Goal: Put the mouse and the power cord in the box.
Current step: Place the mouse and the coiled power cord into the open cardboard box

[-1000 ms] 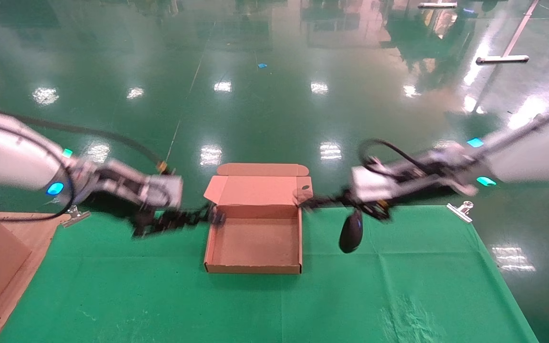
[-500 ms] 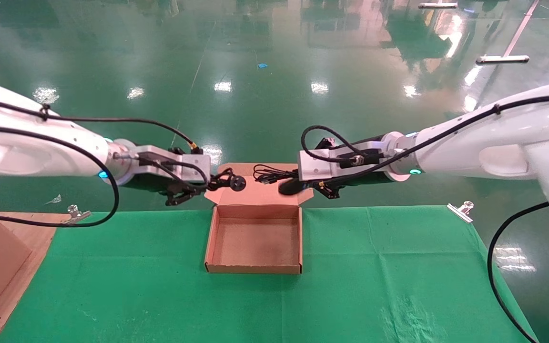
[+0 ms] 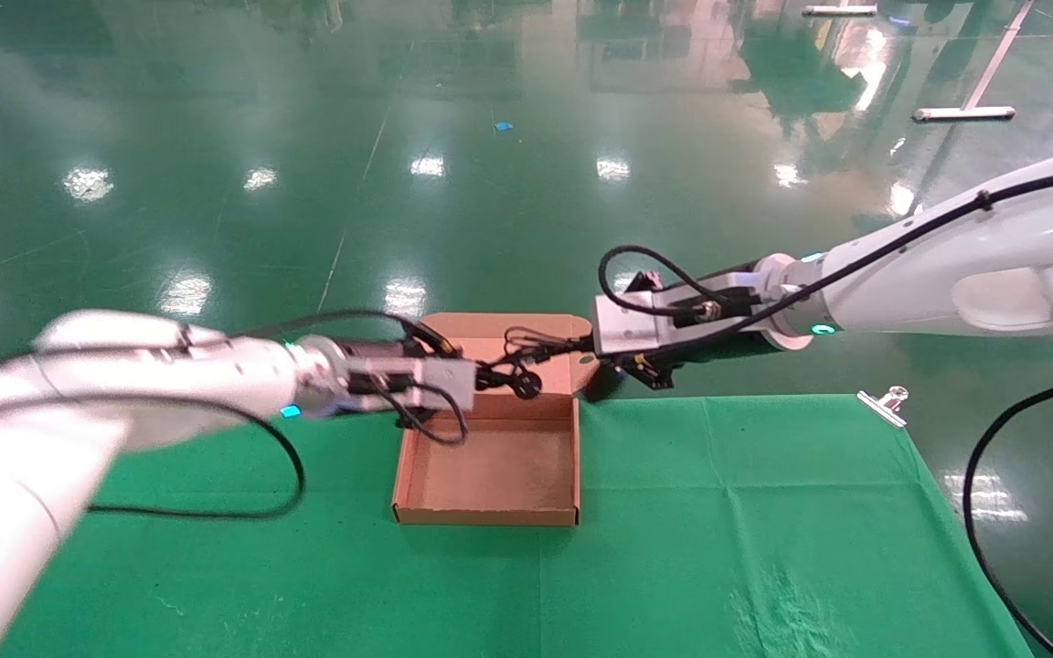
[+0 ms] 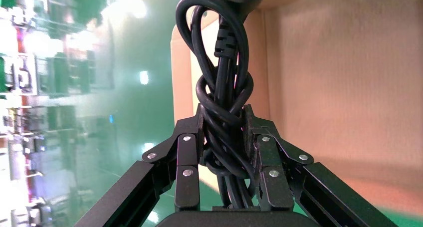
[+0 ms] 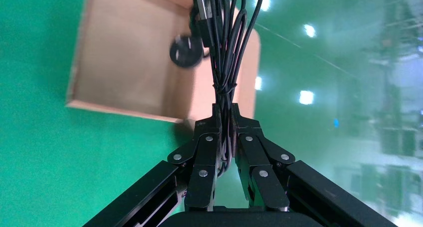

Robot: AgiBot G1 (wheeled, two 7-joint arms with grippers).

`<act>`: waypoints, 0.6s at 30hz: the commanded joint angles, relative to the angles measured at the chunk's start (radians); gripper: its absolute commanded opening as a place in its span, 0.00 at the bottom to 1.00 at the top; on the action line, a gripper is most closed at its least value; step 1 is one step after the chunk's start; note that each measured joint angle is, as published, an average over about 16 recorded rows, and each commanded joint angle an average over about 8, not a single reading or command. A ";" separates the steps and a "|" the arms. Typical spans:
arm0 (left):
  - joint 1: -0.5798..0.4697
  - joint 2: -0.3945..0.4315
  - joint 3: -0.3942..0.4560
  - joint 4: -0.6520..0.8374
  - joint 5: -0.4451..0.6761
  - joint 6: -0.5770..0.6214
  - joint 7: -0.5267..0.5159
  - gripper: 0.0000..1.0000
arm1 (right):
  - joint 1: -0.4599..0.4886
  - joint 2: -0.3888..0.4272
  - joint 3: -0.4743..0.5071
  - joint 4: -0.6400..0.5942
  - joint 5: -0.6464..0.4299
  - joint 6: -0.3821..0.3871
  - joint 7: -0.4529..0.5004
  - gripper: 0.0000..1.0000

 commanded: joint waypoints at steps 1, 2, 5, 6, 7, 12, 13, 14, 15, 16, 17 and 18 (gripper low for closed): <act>0.046 0.003 -0.006 -0.035 -0.030 -0.046 0.035 0.00 | 0.010 0.005 -0.005 -0.010 -0.001 -0.024 -0.005 0.00; 0.061 0.004 0.003 -0.046 -0.037 -0.057 0.049 0.00 | 0.013 0.006 -0.007 -0.015 -0.002 -0.030 -0.009 0.00; 0.095 0.004 0.035 -0.070 -0.054 -0.079 0.078 0.25 | 0.023 0.009 -0.011 -0.031 -0.005 -0.043 -0.022 0.00; 0.101 0.004 0.047 -0.075 -0.058 -0.083 0.084 0.38 | 0.025 0.009 -0.012 -0.036 -0.006 -0.045 -0.026 0.00; 0.106 0.004 0.057 -0.078 -0.063 -0.088 0.089 0.50 | 0.028 0.009 -0.013 -0.040 -0.007 -0.046 -0.030 0.00; 0.110 0.003 0.100 -0.083 -0.096 -0.112 0.088 1.00 | 0.033 0.006 -0.016 -0.056 -0.008 -0.054 -0.046 0.00; 0.109 0.003 0.108 -0.083 -0.103 -0.114 0.087 1.00 | 0.032 0.005 -0.017 -0.058 -0.007 -0.057 -0.049 0.00; 0.108 0.003 0.116 -0.083 -0.109 -0.116 0.087 1.00 | 0.031 0.004 -0.017 -0.060 -0.006 -0.060 -0.052 0.00; 0.108 0.003 0.123 -0.083 -0.116 -0.118 0.086 1.00 | 0.030 0.003 -0.017 -0.061 -0.005 -0.063 -0.054 0.00; 0.107 0.003 0.131 -0.083 -0.123 -0.120 0.085 1.00 | 0.029 0.002 -0.017 -0.062 -0.004 -0.067 -0.056 0.00; 0.106 0.003 0.139 -0.083 -0.129 -0.122 0.085 1.00 | 0.027 0.001 -0.017 -0.062 -0.003 -0.070 -0.058 0.00; 0.105 0.003 0.146 -0.082 -0.136 -0.124 0.084 1.00 | 0.026 0.000 -0.017 -0.062 -0.002 -0.073 -0.059 0.00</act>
